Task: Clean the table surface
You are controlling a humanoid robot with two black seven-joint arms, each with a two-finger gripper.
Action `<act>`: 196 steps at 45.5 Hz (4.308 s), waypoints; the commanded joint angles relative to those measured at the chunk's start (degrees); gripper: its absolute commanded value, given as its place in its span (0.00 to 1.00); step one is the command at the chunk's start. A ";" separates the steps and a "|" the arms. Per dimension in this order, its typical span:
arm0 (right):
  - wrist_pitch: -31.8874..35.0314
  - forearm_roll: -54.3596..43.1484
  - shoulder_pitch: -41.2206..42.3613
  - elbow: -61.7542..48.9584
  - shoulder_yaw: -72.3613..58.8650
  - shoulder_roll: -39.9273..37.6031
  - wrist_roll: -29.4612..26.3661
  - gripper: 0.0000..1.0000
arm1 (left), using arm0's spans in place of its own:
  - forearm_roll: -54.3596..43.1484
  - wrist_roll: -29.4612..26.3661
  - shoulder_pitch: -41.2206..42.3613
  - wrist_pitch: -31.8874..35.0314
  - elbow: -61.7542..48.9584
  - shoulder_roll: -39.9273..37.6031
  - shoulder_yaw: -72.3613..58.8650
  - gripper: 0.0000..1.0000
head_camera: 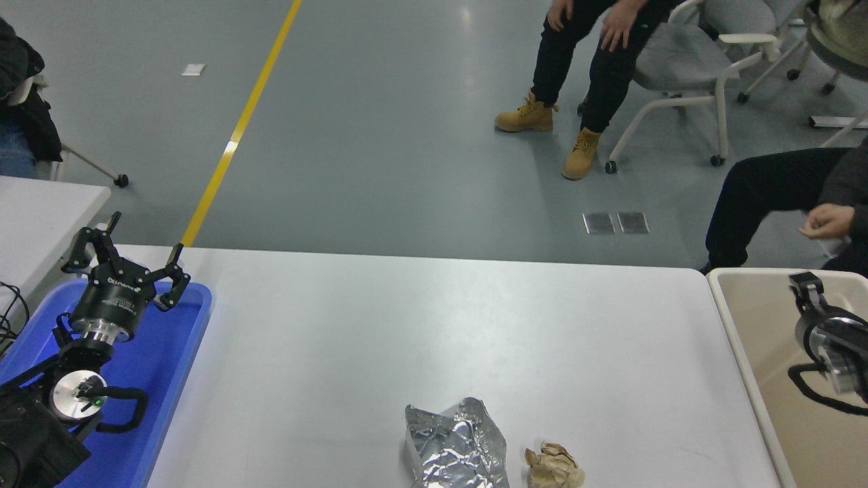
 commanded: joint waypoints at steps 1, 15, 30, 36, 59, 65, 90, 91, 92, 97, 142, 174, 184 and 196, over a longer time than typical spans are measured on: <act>-0.19 7.50 -0.01 5.26 9.30 3.20 1.41 1.00 | 0.00 0.00 0.00 0.04 0.00 -0.02 0.01 1.00; -0.19 12.52 -3.34 5.44 15.54 13.30 8.00 1.00 | 0.00 0.00 0.00 -0.05 0.00 -0.02 0.01 1.00; 0.51 12.26 -5.10 5.35 20.82 22.18 15.30 1.00 | 0.00 0.00 0.00 0.04 0.00 0.06 0.01 1.00; 0.77 11.20 -5.72 4.91 20.82 23.77 17.06 1.00 | 0.00 0.00 0.00 0.04 0.00 -0.02 0.01 1.00; 2.09 2.86 -5.28 5.96 15.21 19.56 17.24 1.00 | 0.00 0.00 0.00 -0.05 0.00 -0.02 0.01 1.00; 4.02 -0.39 -4.05 9.04 8.09 14.99 17.24 1.00 | 0.00 0.00 0.00 -0.05 0.00 0.06 0.01 1.00; 6.66 -35.02 4.38 31.10 -18.89 -6.72 17.24 1.00 | 0.00 0.00 0.00 -0.05 0.00 -0.02 0.01 1.00; 6.92 -36.25 4.82 31.80 -19.95 -7.51 17.24 1.00 | 0.00 0.00 0.00 -0.05 0.00 -0.02 0.01 1.00; 7.27 -37.31 5.26 32.42 -21.00 -8.13 17.24 1.00 | 0.00 0.00 0.00 -0.05 0.00 -0.02 0.01 1.00; 8.60 -40.39 7.99 36.11 -26.10 -10.85 17.24 1.00 | 0.00 0.00 0.00 -0.05 0.00 -0.02 0.01 1.00; 12.73 -45.31 19.86 49.39 -40.35 -6.65 13.37 0.99 | 0.00 0.00 0.00 -0.05 0.00 -0.02 0.01 1.00; 12.20 -51.20 13.27 34.53 -40.88 9.09 13.28 0.96 | 0.00 0.00 0.00 -0.05 0.00 -0.02 0.01 1.00; 11.94 -51.29 11.07 32.34 -41.14 10.85 13.28 0.96 | 0.00 0.00 0.00 -0.05 0.00 -0.02 0.01 1.00; 11.76 -51.20 8.44 29.88 -41.05 13.75 13.28 0.93 | 0.00 0.00 0.00 -0.05 0.00 -0.02 0.01 1.00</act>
